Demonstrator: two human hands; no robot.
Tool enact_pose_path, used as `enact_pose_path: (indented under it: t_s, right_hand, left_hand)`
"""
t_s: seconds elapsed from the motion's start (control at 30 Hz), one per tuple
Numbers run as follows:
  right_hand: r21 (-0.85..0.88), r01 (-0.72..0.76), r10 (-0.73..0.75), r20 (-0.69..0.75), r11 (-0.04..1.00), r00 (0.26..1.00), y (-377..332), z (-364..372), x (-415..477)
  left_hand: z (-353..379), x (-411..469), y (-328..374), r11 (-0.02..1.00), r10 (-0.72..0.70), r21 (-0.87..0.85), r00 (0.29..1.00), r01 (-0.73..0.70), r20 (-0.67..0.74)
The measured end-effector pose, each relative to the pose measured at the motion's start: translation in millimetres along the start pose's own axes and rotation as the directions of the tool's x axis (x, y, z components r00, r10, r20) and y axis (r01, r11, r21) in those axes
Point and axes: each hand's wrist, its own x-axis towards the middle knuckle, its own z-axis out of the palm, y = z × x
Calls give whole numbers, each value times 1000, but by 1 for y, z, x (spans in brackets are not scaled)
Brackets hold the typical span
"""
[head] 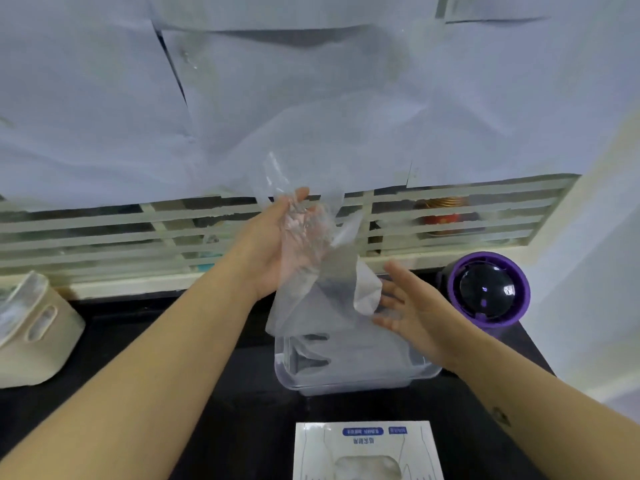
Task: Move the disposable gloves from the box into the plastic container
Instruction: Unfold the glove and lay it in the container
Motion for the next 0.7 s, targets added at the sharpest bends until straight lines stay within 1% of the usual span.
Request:
enact_pose_path:
  t_s: [0.1, 0.13, 0.2, 0.27, 0.33, 0.4, 0.47, 0.5, 0.53, 0.6, 0.63, 0.67, 0.7]
  right_hand:
    - [-49, 4, 4, 163, 999, 987, 7, 6, -12]
    - [-63, -13, 24, 187, 998, 982, 7, 8, -14]
    - [-46, -60, 67, 170, 997, 983, 6, 13, -15]
    - [43, -94, 85, 168, 995, 982, 3, 19, -13]
    - [151, -126, 103, 153, 981, 983, -3, 27, -12]
    - [263, -145, 125, 91, 954, 988, -7, 33, -12]
    - [375, -136, 129, 43, 917, 991, -10, 32, -12]
    - [424, -126, 126, 26, 897, 992, -12, 30, -12]
    - [468, -121, 128, 17, 875, 992, -13, 27, -12]
    - [513, -98, 112, 3, 853, 994, -16, 19, -11]
    - [502, -88, 99, 4, 860, 995, -18, 16, -11]
    - [475, -80, 84, 14, 876, 996, -21, 14, -10]
    - [444, -72, 68, 24, 893, 997, -24, 12, -9]
  left_hand:
    - [-1, -4, 0, 988, -26, -153, 999, 20, -38]
    - [0, -6, -1, 980, -27, -199, 999, 19, -40]
    - [2, -11, -4, 967, -28, -253, 1000, 29, 8]
    - [3, -17, -9, 965, -29, -258, 999, 39, 40]
    - [2, -21, -15, 957, -50, -284, 998, 56, 27]
    - [-6, -22, -21, 931, -58, -361, 998, 50, -11]
    - [-18, -20, -27, 884, -34, -468, 997, -5, -75]
    - [-25, -21, -29, 872, -31, -489, 995, -21, -97]
    - [-32, -20, -32, 883, -48, -468, 990, -18, -129]
    - [-41, -22, -37, 956, -99, -294, 966, 26, -239]
    - [-46, -22, -40, 977, -103, -210, 940, 34, -325]
    - [-51, -22, -41, 990, -71, -143, 901, 10, -427]
    - [-54, -21, -41, 997, 13, -53, 850, -48, -527]
